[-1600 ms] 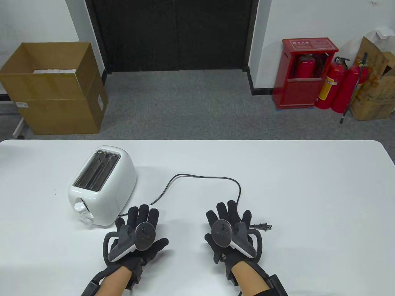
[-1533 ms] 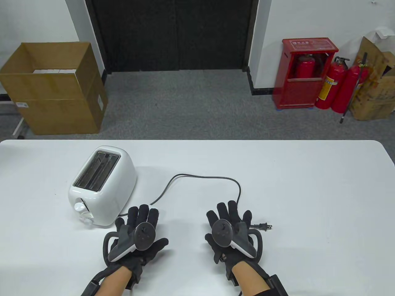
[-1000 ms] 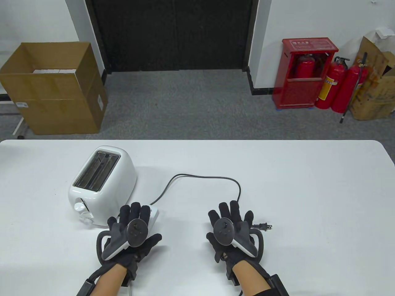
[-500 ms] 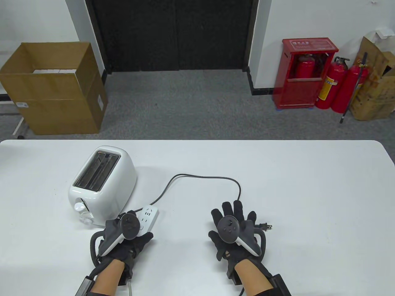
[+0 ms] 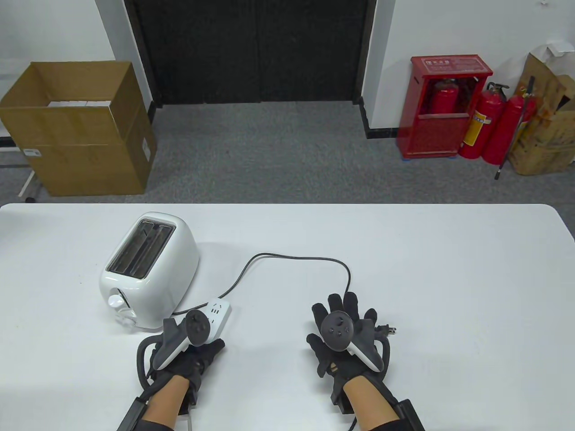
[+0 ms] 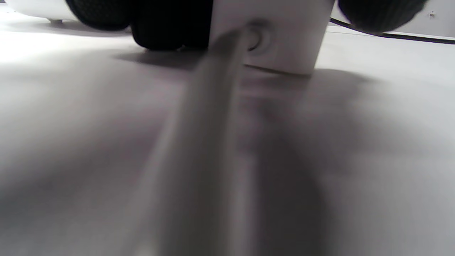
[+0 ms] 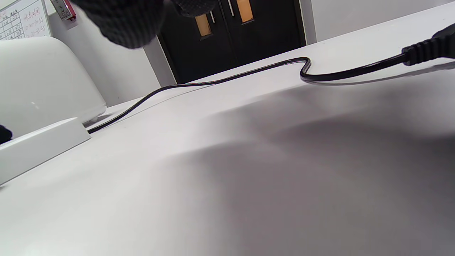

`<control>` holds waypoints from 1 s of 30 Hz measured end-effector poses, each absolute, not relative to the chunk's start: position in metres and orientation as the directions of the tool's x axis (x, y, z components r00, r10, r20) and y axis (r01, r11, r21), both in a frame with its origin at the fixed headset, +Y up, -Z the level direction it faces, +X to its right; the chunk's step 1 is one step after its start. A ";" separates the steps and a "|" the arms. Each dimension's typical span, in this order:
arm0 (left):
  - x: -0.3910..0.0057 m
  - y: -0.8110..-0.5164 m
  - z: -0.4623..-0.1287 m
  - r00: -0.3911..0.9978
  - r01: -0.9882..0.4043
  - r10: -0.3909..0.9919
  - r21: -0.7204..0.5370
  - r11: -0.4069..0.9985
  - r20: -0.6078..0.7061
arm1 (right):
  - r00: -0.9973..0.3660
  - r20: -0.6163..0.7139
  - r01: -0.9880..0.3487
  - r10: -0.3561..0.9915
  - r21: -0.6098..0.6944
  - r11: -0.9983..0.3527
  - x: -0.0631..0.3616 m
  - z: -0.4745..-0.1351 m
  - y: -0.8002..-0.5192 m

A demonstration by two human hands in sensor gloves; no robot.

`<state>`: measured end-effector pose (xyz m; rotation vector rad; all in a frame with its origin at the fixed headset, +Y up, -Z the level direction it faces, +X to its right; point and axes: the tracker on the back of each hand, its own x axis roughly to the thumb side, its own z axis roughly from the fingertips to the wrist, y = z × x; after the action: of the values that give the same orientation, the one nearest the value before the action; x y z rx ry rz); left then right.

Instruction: Plug the toaster into the power strip

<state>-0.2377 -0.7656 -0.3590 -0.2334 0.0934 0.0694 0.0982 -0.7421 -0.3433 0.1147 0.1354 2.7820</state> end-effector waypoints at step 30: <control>-0.125 -0.755 -0.354 0.958 -0.139 0.168 -0.135 0.981 0.232 | -0.889 -0.038 -0.458 0.457 0.061 -0.887 0.122 -0.348 -0.739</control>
<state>-0.1250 -0.7554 -0.3539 -0.1180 -0.2455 0.1560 0.1221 -0.7394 -0.3482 -0.0315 0.0931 2.6642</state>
